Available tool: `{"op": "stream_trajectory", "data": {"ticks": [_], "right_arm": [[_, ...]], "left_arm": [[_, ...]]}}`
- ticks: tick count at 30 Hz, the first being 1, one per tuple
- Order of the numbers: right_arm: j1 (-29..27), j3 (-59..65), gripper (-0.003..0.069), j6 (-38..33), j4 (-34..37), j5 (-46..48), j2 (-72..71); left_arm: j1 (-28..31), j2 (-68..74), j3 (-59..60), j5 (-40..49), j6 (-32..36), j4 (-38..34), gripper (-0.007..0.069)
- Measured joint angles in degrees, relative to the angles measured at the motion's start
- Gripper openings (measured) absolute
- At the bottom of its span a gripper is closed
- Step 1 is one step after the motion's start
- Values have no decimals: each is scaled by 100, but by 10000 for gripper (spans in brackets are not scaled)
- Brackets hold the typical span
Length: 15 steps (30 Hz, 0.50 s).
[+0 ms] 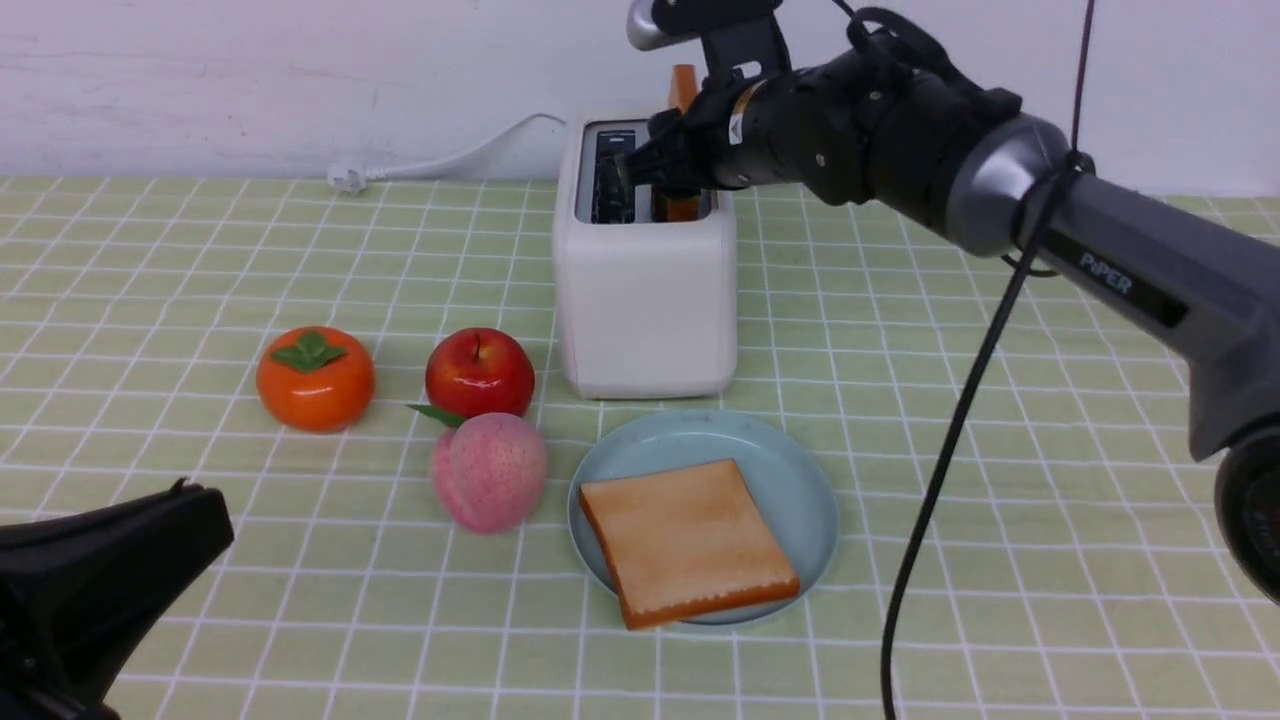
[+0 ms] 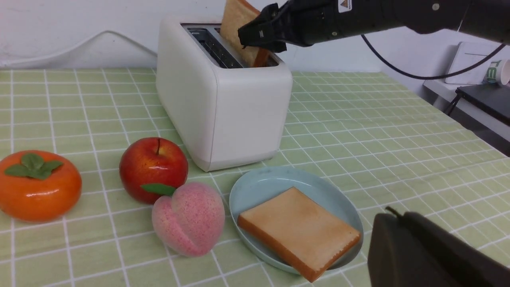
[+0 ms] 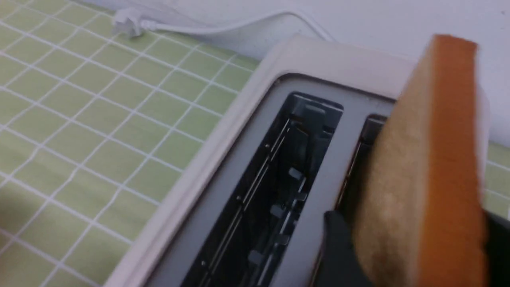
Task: Take toasted bread from bread machine on green coffee tablecloth place on plate.
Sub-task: 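Grasp the toast slice in the toaster and pull it up out of the slot with the right gripper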
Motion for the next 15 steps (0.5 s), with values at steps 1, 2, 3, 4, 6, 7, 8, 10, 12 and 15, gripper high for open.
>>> {"op": "stream_trajectory", "data": {"ticks": [1,2,3,4,6,7,8,10,12,15], "right_arm": [[0,-1,272,126,-110,-48,0],[0,-1,237,154,-148,-75,0],[0,-1,193,198,-148,-101,0],[0,-1,151,212,-148,-147,0],[0,-1,115,212,-159,-160,-33],[0,-1,116,212,-164,-166,-75],[0,6,116,212,-170,-166,-123],[0,10,116,212,-182,-166,-235],[21,10,116,212,-194,-80,-647],[117,-3,116,198,-212,433,-1364]], "left_arm": [[0,0,0,0,0,1,-13],[0,0,0,0,0,1,-13],[0,0,0,0,0,1,-13],[0,0,0,0,0,1,-13],[0,0,0,0,0,1,-13],[0,0,0,0,0,1,-13],[0,0,0,0,0,1,-13],[0,0,0,0,0,1,-13],[0,0,0,0,0,1,-13],[0,0,0,0,0,75,-13]]}}
